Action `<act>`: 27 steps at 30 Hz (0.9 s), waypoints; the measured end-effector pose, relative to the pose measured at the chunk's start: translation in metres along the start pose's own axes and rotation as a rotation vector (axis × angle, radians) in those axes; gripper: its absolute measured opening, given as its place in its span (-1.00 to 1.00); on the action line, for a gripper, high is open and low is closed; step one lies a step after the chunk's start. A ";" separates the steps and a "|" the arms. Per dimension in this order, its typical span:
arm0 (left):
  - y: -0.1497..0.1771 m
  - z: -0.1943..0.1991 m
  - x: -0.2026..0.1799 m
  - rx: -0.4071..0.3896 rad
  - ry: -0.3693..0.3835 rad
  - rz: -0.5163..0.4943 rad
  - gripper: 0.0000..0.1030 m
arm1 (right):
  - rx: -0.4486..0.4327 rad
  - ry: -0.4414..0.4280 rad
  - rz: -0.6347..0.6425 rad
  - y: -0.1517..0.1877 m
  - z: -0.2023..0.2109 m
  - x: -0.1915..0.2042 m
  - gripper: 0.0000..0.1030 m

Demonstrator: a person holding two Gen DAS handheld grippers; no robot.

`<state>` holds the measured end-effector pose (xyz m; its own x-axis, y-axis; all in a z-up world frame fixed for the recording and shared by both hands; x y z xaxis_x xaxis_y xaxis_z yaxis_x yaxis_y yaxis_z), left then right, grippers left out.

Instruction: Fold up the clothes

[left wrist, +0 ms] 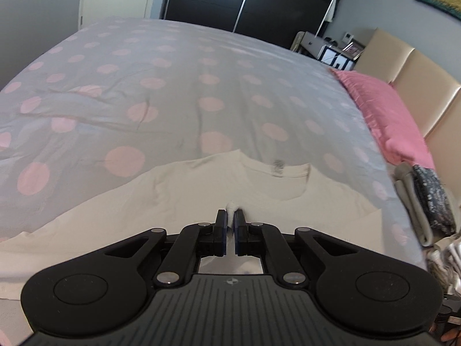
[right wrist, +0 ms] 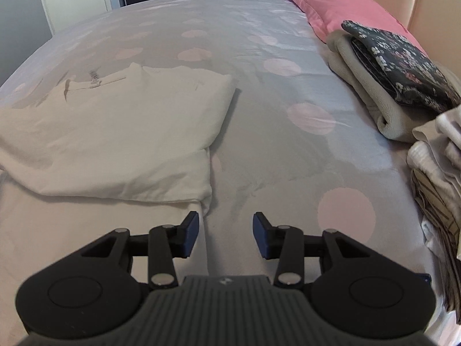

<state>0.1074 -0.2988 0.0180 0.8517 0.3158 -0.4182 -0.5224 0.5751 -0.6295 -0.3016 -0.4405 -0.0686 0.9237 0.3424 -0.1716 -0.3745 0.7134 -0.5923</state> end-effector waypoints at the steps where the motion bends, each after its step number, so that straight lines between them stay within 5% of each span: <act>1: 0.000 -0.001 0.004 -0.002 -0.014 0.009 -0.95 | -0.006 0.003 0.014 -0.001 -0.001 0.003 -0.13; 6: -0.005 0.004 0.026 -0.050 -0.083 0.074 -0.95 | -0.011 -0.002 0.043 -0.003 -0.011 0.012 -0.14; 16: -0.006 -0.003 0.038 -0.038 -0.109 0.113 -0.95 | -0.072 0.002 0.194 0.000 -0.018 0.050 -0.20; 20: -0.006 -0.001 0.042 -0.051 -0.126 0.127 -0.94 | -0.121 0.046 0.211 -0.003 -0.014 0.052 -0.86; 27: 0.003 -0.017 0.050 0.019 -0.245 0.086 -0.95 | -0.020 0.038 0.109 -0.008 -0.020 0.034 -0.89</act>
<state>0.1476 -0.2944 -0.0156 0.7900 0.5362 -0.2973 -0.5944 0.5513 -0.5855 -0.2653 -0.4469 -0.0851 0.8799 0.3942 -0.2653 -0.4720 0.6603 -0.5841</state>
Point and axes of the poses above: each gripper's, at about its wrist camera, not at the fingertips, and z roughly against the way its jaws point, x to its left, y to its underside, the point moved 1 cm from there along -z, roughly the way its jaws point, and after that the axes turned 13 degrees about y, right-handed, at the moved point
